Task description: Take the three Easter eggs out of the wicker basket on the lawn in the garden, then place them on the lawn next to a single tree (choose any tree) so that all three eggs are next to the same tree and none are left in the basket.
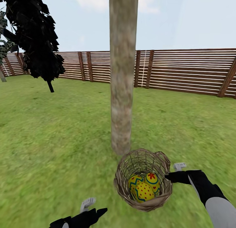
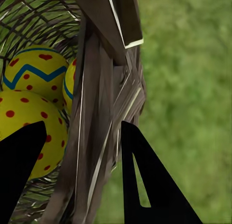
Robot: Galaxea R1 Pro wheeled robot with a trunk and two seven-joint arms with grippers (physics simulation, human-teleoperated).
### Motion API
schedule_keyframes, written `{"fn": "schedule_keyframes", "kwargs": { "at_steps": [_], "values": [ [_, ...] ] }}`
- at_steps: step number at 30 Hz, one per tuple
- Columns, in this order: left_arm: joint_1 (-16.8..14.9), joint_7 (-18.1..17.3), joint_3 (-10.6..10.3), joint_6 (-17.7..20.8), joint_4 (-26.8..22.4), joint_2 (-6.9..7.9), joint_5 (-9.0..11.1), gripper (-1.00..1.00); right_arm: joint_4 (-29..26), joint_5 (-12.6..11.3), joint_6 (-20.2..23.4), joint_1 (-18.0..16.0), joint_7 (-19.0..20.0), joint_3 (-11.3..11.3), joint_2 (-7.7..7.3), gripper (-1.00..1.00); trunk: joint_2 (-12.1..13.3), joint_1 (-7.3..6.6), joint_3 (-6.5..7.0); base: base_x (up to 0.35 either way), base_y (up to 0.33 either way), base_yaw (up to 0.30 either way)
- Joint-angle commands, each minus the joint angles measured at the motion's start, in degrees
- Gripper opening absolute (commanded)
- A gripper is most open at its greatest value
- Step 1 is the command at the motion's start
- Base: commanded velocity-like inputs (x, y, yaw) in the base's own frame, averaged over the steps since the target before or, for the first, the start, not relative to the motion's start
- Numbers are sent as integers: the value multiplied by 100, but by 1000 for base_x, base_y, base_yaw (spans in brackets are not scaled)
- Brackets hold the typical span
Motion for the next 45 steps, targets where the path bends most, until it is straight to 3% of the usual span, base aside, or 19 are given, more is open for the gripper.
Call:
{"fn": "schedule_keyframes", "kwargs": {
  "at_steps": [1, 21, 27, 29, 33, 45],
  "values": [
    [-2, 7, 3, 41, -4, 2, 42, 100, 17, 48, 3, -5, 52, -32, 5, -100, -2, 3, -5, 341, 0, 0],
    [-2, 23, -4, 24, 12, -7, 42, 100, 160, 46, -12, -5, 49, -26, 5, -100, -2, 3, -5, 283, -47, 0],
    [-2, 24, 3, 31, 8, -5, 42, 100, 470, 56, -34, -5, 3, -45, 167, -100, -2, 3, -5, 2, 0, 0],
    [-2, 18, 3, 32, 10, -5, 42, 100, 658, 57, -331, -5, -142, -30, 178, -100, -2, 3, -5, 0, 0, 0],
    [-2, 13, 3, 33, 9, -3, 39, 100, 993, 49, -686, -5, -555, -18, 181, -100, -163, 91, -77, 0, 0, 0],
    [-2, -19, 10, 33, 5, 13, 38, 100, 1020, 39, -715, -5, -600, -22, 185, -100, -644, 354, -293, 0, 0, 0]
  ]
}}
